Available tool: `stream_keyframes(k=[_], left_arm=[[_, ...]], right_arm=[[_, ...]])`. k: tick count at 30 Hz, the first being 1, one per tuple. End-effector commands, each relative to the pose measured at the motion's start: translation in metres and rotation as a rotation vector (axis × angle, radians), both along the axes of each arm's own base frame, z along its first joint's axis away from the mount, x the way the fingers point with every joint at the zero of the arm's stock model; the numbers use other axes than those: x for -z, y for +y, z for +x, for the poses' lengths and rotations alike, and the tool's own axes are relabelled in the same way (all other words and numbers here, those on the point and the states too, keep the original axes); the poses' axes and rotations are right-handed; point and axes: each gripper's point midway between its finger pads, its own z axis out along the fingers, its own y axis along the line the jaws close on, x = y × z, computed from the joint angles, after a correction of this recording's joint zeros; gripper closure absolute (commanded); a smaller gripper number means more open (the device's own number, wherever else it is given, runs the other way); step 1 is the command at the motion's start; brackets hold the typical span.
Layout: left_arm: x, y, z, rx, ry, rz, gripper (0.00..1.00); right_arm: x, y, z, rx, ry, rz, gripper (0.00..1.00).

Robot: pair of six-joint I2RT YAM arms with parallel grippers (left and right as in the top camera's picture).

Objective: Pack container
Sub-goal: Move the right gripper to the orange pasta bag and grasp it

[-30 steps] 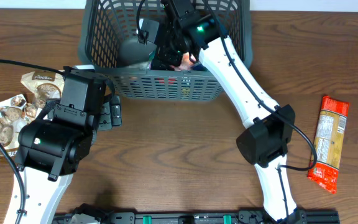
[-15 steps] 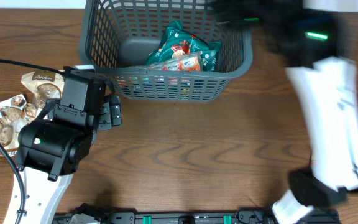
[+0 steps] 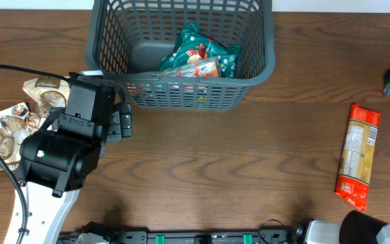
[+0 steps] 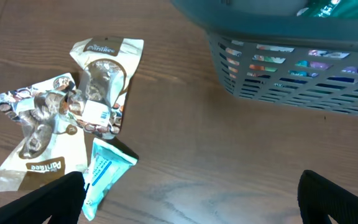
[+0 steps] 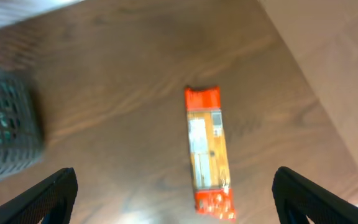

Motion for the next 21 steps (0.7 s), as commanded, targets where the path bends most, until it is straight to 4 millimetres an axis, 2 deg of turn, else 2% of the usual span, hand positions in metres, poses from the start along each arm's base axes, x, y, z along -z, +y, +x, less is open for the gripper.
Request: stream_keyframes(k=[1, 8, 10, 11, 12, 16, 21], left_arm=[[-0.006, 0.001, 0.001, -0.012, -0.022, -0.002, 0.02], [-0.006, 0.001, 0.001, -0.012, -0.022, -0.001, 0.01], [-0.006, 0.001, 0.001, -0.012, -0.022, -0.001, 0.01], [-0.006, 0.001, 0.001, -0.012, -0.022, -0.001, 0.01], [-0.006, 0.001, 0.001, -0.012, -0.022, -0.001, 0.01], [-0.006, 0.001, 0.001, -0.012, -0.022, -0.001, 0.01], [-0.006, 0.001, 0.001, -0.012, -0.022, -0.001, 0.01]], right_arm=[[0.015, 0.011, -0.017, 0.002, 0.022, 0.078, 0.14], [0.085, 0.043, -0.080, 0.005, 0.185, 0.173, 0.12], [0.104, 0.041, -0.097, 0.052, 0.218, 0.158, 0.08], [0.113, 0.035, -0.103, 0.087, 0.226, 0.136, 0.04], [0.121, 0.030, -0.107, 0.108, 0.231, 0.111, 0.01], [0.158, 0.010, -0.109, 0.184, 0.268, 0.069, 0.01], [0.208, -0.009, -0.098, 0.244, 0.337, 0.141, 0.01]])
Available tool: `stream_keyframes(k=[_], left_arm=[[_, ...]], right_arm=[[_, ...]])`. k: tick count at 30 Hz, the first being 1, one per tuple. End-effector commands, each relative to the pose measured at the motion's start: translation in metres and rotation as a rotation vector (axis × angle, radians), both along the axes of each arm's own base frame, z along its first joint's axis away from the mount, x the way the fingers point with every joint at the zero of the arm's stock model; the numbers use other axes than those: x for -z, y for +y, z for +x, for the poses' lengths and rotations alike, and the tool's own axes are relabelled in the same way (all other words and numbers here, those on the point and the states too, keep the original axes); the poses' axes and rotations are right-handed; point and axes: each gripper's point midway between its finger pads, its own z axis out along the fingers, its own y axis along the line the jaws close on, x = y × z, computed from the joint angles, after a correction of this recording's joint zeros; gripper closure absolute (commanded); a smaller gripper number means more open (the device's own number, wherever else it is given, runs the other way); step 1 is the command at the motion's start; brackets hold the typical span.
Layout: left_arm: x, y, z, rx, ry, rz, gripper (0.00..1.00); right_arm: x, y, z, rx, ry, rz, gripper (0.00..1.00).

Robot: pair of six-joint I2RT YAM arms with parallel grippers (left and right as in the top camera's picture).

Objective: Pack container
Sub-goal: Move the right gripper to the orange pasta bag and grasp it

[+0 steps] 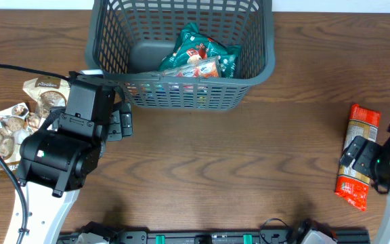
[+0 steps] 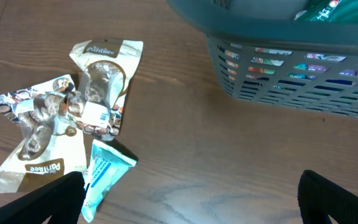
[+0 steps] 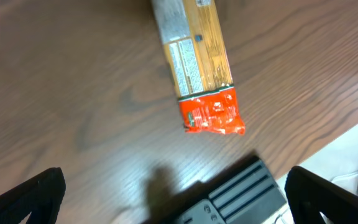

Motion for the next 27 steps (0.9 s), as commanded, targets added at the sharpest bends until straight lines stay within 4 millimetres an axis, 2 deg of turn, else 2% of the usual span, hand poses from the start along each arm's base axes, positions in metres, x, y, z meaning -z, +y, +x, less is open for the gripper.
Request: stream_keyframes(k=[1, 10, 16, 27], left_arm=[[-0.005, 0.002, 0.000, -0.012, -0.017, 0.000, 0.01], [-0.005, 0.002, -0.001, -0.012, -0.012, 0.002, 0.01], [-0.004, 0.002, -0.001, -0.012, -0.010, 0.002, 0.01], [-0.004, 0.002, -0.001, -0.013, -0.010, 0.002, 0.01]], right_arm=[[0.031, -0.015, 0.000, 0.065, 0.074, 0.040, 0.01], [0.085, -0.051, 0.035, 0.092, 0.165, 0.094, 0.01], [0.125, -0.065, 0.056, 0.080, 0.213, 0.122, 0.01], [0.176, -0.087, 0.087, 0.034, 0.210, 0.125, 0.01]])
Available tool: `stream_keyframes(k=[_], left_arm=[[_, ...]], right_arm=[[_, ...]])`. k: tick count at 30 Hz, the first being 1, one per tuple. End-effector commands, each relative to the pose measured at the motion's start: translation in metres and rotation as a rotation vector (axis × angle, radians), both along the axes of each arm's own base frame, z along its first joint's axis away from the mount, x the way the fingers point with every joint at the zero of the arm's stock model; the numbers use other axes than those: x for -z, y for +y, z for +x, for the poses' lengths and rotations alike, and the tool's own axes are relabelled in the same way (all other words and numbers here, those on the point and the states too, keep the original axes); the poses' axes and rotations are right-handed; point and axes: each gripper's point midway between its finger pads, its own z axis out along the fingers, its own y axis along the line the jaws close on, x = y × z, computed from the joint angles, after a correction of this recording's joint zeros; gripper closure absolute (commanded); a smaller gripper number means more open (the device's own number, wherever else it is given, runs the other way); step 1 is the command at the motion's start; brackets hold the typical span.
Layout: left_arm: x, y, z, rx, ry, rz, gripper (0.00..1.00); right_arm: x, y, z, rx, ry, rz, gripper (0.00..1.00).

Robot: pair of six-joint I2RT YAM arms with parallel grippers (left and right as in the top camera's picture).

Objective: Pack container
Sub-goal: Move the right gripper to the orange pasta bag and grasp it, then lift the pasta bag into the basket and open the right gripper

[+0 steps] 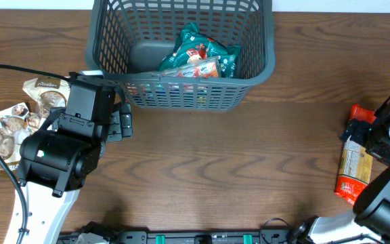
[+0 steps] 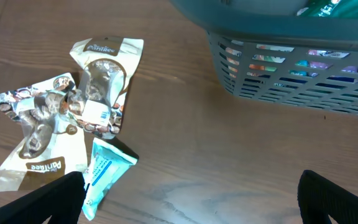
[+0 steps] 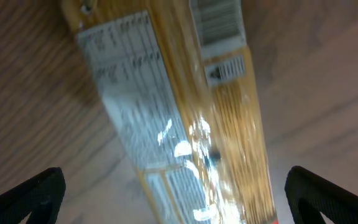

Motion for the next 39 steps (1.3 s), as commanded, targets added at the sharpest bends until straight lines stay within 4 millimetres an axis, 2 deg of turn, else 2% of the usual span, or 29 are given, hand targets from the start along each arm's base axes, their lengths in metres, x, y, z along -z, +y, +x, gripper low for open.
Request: stream_keyframes(k=[1, 10, 16, 19, 25, 27, 29, 30, 32, 33, 36, 39], left_arm=[[-0.006, 0.002, 0.000, -0.012, -0.018, 0.000, 0.01], [-0.006, 0.002, 0.000, -0.012, -0.018, 0.000, 0.01], [-0.006, 0.001, 0.000, -0.012, -0.018, -0.001, 0.01], [-0.006, 0.002, 0.000, -0.012, -0.018, 0.000, 0.01], [-0.006, 0.002, 0.000, -0.012, -0.018, 0.000, 0.01], [-0.006, 0.002, 0.000, -0.012, -0.018, 0.000, 0.01], [-0.005, 0.002, 0.000, -0.012, -0.017, 0.000, 0.01], [-0.005, 0.002, 0.000, -0.012, -0.017, 0.000, 0.01], [-0.005, 0.002, 0.000, -0.012, -0.017, 0.000, 0.01], [-0.005, 0.002, 0.000, -0.012, -0.017, 0.000, 0.01], [-0.005, 0.002, 0.000, -0.012, -0.017, 0.000, 0.01], [-0.005, 0.002, 0.000, -0.012, -0.017, 0.000, 0.01]], right_arm=[[0.015, -0.005, 0.001, -0.014, 0.013, 0.017, 0.01], [0.050, -0.011, 0.014, -0.017, 0.014, 0.035, 0.01], [0.057, -0.010, 0.027, -0.036, -0.038, 0.055, 0.02], [0.057, -0.008, 0.032, -0.054, -0.063, 0.071, 0.14], [0.057, 0.000, 0.035, -0.082, -0.079, 0.107, 0.47], [0.057, 0.003, 0.037, -0.092, -0.088, 0.122, 0.51], [0.057, 0.008, 0.041, -0.115, -0.108, 0.147, 0.61], [0.056, 0.010, 0.042, -0.117, -0.114, 0.156, 0.68], [0.056, 0.015, 0.045, -0.126, -0.124, 0.171, 0.93], [0.056, 0.017, 0.046, -0.132, -0.127, 0.177, 0.99], [0.051, 0.027, 0.052, -0.166, -0.139, 0.186, 0.99], [0.031, 0.037, 0.066, -0.226, -0.179, 0.162, 0.99]])
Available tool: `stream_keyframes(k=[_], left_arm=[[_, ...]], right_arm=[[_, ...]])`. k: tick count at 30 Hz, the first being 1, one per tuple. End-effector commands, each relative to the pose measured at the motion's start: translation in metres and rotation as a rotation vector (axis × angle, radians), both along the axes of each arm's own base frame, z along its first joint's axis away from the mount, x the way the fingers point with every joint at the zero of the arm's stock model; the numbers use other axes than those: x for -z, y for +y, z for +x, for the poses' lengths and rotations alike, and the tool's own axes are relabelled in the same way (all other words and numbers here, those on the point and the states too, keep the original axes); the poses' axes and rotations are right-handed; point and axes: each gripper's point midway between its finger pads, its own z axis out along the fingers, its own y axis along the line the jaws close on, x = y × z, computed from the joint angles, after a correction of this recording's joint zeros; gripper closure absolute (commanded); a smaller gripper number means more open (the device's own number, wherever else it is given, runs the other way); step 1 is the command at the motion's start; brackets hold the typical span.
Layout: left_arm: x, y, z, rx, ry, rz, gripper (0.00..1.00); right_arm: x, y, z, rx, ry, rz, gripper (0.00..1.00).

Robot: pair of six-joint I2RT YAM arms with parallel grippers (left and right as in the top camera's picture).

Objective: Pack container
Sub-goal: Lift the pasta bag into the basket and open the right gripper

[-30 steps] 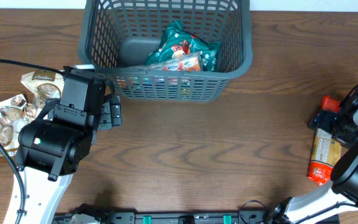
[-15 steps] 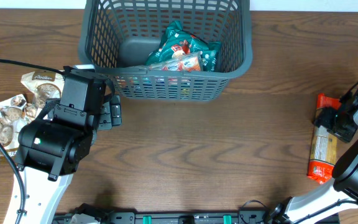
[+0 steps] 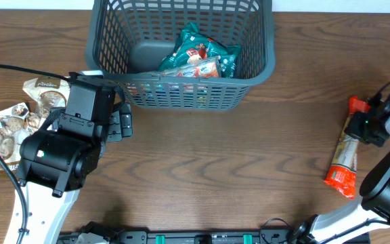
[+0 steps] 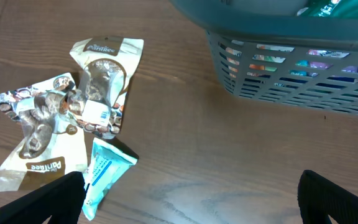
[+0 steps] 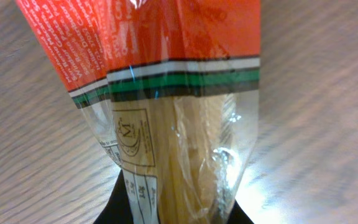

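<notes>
A grey mesh basket (image 3: 181, 95) stands at the back centre with green snack packs (image 3: 202, 54) inside. At the far right, my right gripper (image 3: 373, 126) is shut on a long orange spaghetti packet (image 3: 340, 163), near its upper end. The packet (image 5: 173, 106) fills the right wrist view, with the black fingers (image 5: 122, 200) pressed on both sides of it. It lies slanted, lower end toward the left. My left gripper (image 4: 191, 208) hovers open at the left, by the basket's front left corner (image 4: 229, 68), holding nothing.
Two brown-and-white snack bags (image 4: 101, 78) (image 4: 36, 134) and a small teal packet (image 4: 104, 171) lie on the wooden table (image 3: 235, 169) left of the left arm. A cable (image 3: 5, 68) runs along the left side.
My right gripper was open over the spaghetti packet and is now shut on it. The packet has turned, its lower end swung to the left. The left arm has not moved.
The spaghetti packet lay straight at the right, with my right gripper at the table's far edge. Then the gripper was beside the packet's lower end, then open over its upper part. Now it grips the packet, which is slanted. The left arm stayed still throughout.
</notes>
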Motion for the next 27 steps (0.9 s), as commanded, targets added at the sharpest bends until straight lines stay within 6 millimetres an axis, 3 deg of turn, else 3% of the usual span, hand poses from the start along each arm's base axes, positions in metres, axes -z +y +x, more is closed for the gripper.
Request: stream_keyframes(k=[1, 5, 7, 12, 15, 18, 21, 24, 27], left_arm=[[-0.005, 0.002, 0.000, -0.012, -0.017, 0.000, 0.01], [-0.005, 0.002, 0.000, -0.012, -0.016, 0.000, 0.01], [-0.005, 0.002, -0.001, -0.012, -0.011, 0.002, 0.01], [-0.002, 0.003, -0.004, -0.012, 0.006, 0.008, 0.01], [-0.002, 0.003, -0.005, -0.012, 0.008, 0.008, 0.02], [-0.002, 0.003, -0.005, -0.012, 0.007, 0.008, 0.01], [-0.002, 0.003, -0.004, -0.013, 0.007, 0.008, 0.01], [-0.002, 0.003, -0.004, -0.022, 0.003, 0.000, 0.01], [-0.003, 0.003, -0.005, -0.028, -0.002, -0.006, 0.01]], right_arm=[[-0.010, 0.038, 0.018, -0.109, -0.054, 0.068, 0.99], [-0.079, 0.050, 0.052, -0.189, -0.212, -0.028, 0.99], [-0.129, 0.059, 0.071, -0.237, -0.321, -0.089, 0.99], [-0.283, 0.096, 0.106, -0.355, -0.633, -0.233, 0.99], [-0.370, 0.133, 0.114, -0.473, -0.813, -0.313, 0.99], [-0.429, 0.188, 0.113, -0.678, -0.950, -0.374, 0.99], [-0.467, 0.254, 0.104, -0.935, -1.066, -0.448, 0.99], [-0.486, 0.320, 0.091, -1.204, -1.166, -0.490, 0.99], [-0.495, 0.374, 0.086, -1.357, -1.258, -0.508, 0.99]])
